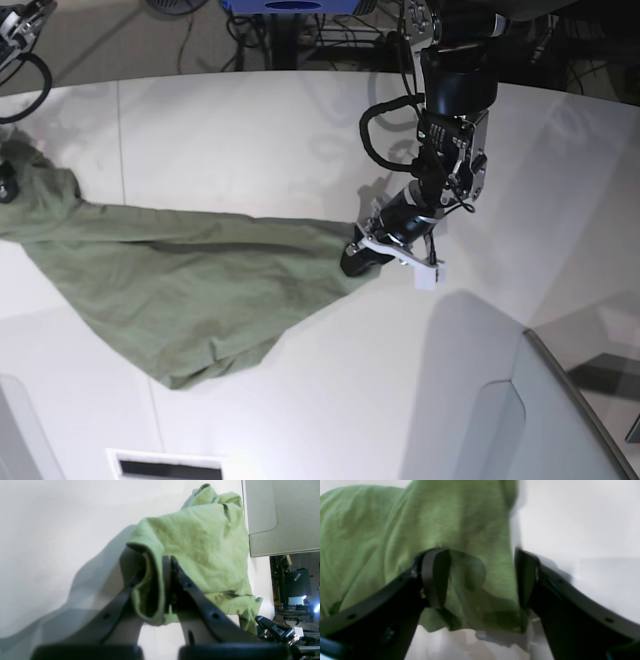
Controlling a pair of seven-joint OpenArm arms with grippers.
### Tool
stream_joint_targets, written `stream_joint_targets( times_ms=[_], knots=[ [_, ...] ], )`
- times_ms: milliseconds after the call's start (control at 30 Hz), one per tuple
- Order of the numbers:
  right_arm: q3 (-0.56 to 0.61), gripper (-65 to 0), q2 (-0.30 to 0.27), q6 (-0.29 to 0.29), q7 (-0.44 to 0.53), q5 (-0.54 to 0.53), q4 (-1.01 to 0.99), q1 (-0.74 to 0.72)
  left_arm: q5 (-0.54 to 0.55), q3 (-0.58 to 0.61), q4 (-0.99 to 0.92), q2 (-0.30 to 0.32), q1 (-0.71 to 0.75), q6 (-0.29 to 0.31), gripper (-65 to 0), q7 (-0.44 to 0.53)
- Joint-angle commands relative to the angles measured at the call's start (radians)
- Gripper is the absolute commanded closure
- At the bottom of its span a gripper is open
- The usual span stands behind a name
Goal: Layout the t-shirt on the table in an organized manner, then fold the t-shirt properly
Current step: 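Lift the shirt with both grippers holding opposite corners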
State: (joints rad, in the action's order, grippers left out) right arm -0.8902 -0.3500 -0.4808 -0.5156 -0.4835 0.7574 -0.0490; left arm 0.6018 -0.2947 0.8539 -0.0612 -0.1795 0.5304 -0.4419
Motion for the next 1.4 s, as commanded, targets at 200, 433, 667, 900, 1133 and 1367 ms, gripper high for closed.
stream_joint_targets(
  times_ms=[200, 433, 667, 900, 1133, 1367],
  knots=[
    [0.001, -36.8, 0.006, 0.001, -0.010, -0.001, 0.050, 0.007, 0.016, 0.001, 0.018, -0.002, -0.021, 0.018, 0.0, 0.012],
    [0.001, 0.0, 0.021, 0.001, -0.082, -0.001, 0.144, 0.011, 0.016, 0.001, 0.018, -0.002, -0.018, 0.018, 0.0, 0.010],
    [0.001, -0.3, 0.030, 0.001, -0.179, -0.004, 0.348, 0.011, 0.022, 0.150, 0.156, 0.007, 0.025, -0.049, 0.0, 0.010],
    [0.012, -0.3, 0.045, 0.001, -0.295, -0.004, 0.647, 0.004, 0.017, 0.200, 0.407, 0.007, 0.036, -0.091, 0.0, -0.110],
    [0.141, -0.2, 0.042, 0.001, -0.318, -0.004, 0.899, -0.010, 0.016, 0.197, 0.589, 0.010, -0.012, -0.095, 0.0, -0.252],
    [0.173, -0.2, 0.038, 0.009, -0.318, -0.001, 1.082, -0.036, 0.016, 0.193, 0.767, 0.057, -0.065, -0.095, 0.0, -0.346]
  ],
)
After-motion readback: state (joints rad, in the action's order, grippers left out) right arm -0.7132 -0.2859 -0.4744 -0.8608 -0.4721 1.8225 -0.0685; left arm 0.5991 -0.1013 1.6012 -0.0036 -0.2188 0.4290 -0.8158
